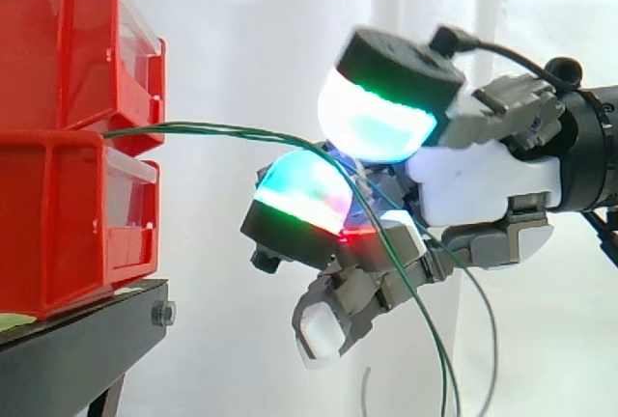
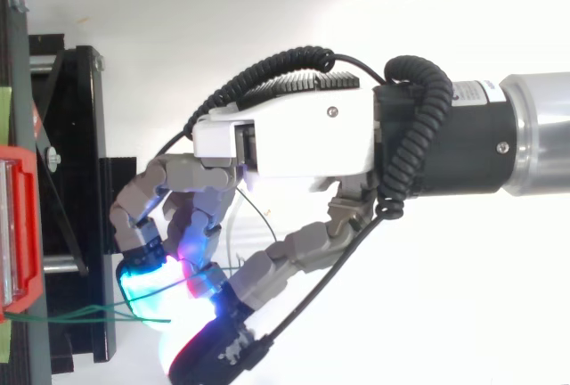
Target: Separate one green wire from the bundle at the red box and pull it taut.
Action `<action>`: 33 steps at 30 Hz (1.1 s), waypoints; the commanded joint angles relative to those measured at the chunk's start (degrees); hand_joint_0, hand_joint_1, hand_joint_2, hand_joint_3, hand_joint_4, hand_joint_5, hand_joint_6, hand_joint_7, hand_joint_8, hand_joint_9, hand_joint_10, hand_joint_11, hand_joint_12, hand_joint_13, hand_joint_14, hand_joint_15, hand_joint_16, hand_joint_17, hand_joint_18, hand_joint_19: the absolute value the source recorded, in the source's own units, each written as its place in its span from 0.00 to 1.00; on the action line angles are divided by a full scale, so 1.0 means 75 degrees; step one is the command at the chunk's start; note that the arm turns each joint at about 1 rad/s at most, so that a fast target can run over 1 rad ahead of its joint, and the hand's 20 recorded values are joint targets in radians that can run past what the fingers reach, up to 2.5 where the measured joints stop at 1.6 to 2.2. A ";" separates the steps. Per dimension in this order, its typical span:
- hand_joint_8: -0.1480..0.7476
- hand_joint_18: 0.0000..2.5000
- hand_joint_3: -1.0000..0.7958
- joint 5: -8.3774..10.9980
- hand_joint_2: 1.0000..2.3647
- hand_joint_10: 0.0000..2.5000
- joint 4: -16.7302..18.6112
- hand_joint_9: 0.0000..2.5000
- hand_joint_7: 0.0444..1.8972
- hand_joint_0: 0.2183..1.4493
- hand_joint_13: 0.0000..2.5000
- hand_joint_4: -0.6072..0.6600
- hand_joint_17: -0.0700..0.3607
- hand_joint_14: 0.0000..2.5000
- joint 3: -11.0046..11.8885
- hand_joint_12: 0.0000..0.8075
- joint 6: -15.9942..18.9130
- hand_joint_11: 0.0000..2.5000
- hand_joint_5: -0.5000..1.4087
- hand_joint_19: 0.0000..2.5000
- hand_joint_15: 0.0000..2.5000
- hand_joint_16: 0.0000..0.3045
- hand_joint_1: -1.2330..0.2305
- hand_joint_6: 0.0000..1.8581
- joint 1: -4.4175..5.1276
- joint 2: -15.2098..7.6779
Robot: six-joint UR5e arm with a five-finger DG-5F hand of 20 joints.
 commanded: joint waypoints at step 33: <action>0.53 0.28 0.28 -0.0003 0.00 0.01 -0.0679 0.43 0.60 0.44 0.32 0.56 0.47 0.01 0.0190 0.53 0.0082 0.44 0.16 0.15 0.21 0.19 0.22 0.49 0.0059 0.0165</action>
